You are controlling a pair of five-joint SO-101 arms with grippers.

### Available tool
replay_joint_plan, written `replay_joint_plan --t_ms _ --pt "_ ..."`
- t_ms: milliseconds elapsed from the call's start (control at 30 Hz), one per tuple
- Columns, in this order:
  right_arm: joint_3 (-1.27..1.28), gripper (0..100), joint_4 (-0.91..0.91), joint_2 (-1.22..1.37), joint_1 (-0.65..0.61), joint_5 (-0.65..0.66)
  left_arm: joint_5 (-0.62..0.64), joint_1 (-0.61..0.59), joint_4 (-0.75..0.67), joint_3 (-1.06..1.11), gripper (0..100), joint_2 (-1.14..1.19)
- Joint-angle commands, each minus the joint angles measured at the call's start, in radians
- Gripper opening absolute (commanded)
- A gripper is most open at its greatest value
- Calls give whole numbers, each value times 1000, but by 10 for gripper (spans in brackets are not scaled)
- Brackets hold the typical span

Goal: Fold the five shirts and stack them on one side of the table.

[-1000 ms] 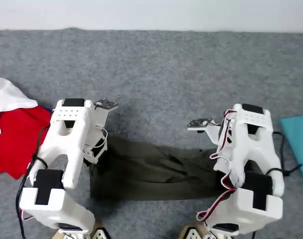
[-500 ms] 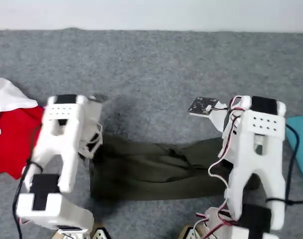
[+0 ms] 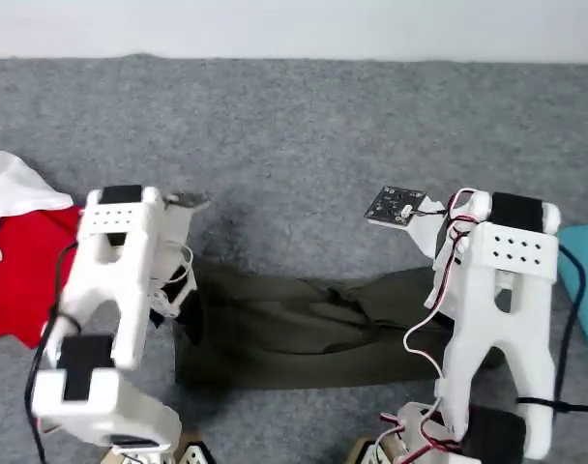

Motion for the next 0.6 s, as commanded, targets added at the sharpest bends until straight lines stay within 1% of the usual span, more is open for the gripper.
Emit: replay_joint_plan --t_ms 0,200,267,367,467,567 --pt "-6 415 38 -31 4 2 14 -8 31 -45 252 176" --pt "-6 415 38 -31 5 2 17 -6 31 -206 250 368" --pt "-6 415 38 -31 19 2 17 3 31 -237 233 414" --pt "-5 415 38 -30 44 2 15 49 31 -283 143 468" --pt "-5 415 38 -30 74 3 15 127 31 -303 5 508" --pt "-5 415 36 -30 114 3 14 216 28 -305 12 526"
